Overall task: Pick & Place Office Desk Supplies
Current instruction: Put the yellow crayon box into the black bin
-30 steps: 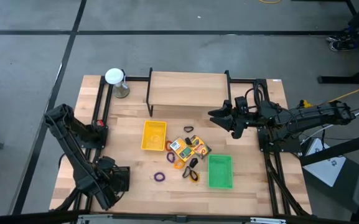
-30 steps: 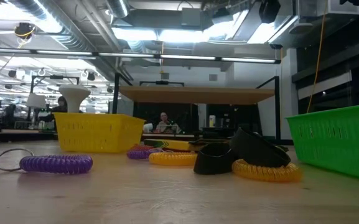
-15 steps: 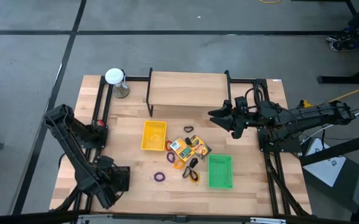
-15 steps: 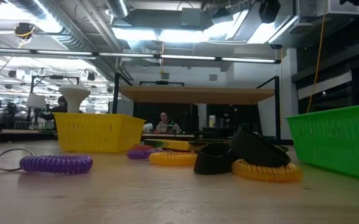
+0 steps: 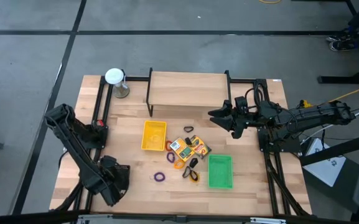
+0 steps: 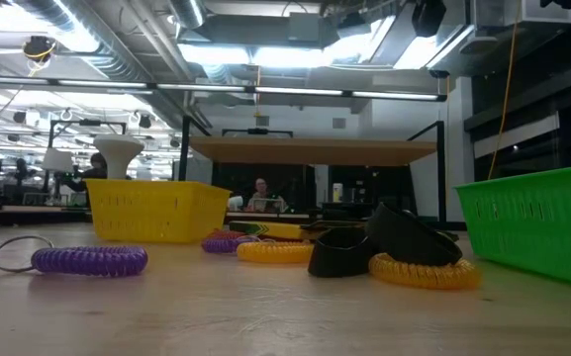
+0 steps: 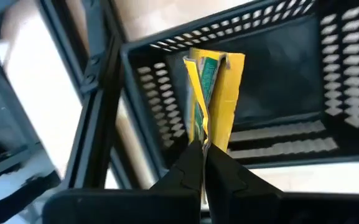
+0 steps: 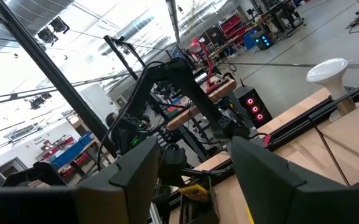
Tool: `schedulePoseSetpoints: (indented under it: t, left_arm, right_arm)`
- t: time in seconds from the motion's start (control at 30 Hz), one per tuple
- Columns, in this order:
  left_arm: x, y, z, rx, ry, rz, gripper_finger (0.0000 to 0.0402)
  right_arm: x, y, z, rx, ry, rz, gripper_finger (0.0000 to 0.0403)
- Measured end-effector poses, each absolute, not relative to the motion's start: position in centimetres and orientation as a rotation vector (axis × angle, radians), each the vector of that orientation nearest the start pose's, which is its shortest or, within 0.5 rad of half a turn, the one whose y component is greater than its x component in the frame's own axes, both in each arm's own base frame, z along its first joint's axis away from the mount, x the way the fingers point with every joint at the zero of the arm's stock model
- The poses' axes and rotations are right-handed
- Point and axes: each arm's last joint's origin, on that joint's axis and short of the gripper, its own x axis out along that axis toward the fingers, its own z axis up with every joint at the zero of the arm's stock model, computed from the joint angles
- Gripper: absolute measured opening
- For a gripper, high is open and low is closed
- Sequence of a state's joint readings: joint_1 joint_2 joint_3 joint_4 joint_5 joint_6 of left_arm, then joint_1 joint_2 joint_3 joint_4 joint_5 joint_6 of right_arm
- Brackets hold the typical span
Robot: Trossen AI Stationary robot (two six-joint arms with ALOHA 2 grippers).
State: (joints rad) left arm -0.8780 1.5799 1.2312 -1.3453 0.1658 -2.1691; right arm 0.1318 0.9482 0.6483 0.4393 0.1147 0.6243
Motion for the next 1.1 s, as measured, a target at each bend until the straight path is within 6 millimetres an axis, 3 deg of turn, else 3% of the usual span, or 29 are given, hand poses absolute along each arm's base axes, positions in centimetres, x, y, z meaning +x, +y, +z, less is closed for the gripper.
schedulePoseSetpoints:
  t: [0.33,0.53,0.7,0.8,0.9,1.1]
  left_arm:
    - [18.8,-18.3,23.0,-0.971,1.345,1.118,0.0029]
    - [19.3,-17.6,21.7,-0.974,1.348,1.094,0.0084]
    - [19.2,-17.6,21.8,-0.981,1.371,1.094,0.0146]
    - [19.5,-17.8,22.9,-1.006,1.322,1.057,0.0179]
    - [20.0,-18.1,24.7,-1.024,1.144,0.991,0.0202]
    - [22.1,-17.7,30.7,-0.949,0.46,0.748,0.0213]
  right_arm:
    - [21.2,2.5,31.6,0.641,-0.129,0.06,0.0206]
    - [21.2,2.5,31.6,0.644,-0.127,0.064,0.0206]
    - [21.2,2.5,31.6,0.643,-0.123,0.076,0.0206]
    - [21.2,2.6,31.6,0.643,-0.121,0.085,0.0206]
    - [21.2,2.5,31.6,0.659,-0.121,0.086,0.0206]
    - [21.1,2.4,32.2,0.669,-0.182,0.074,0.0206]
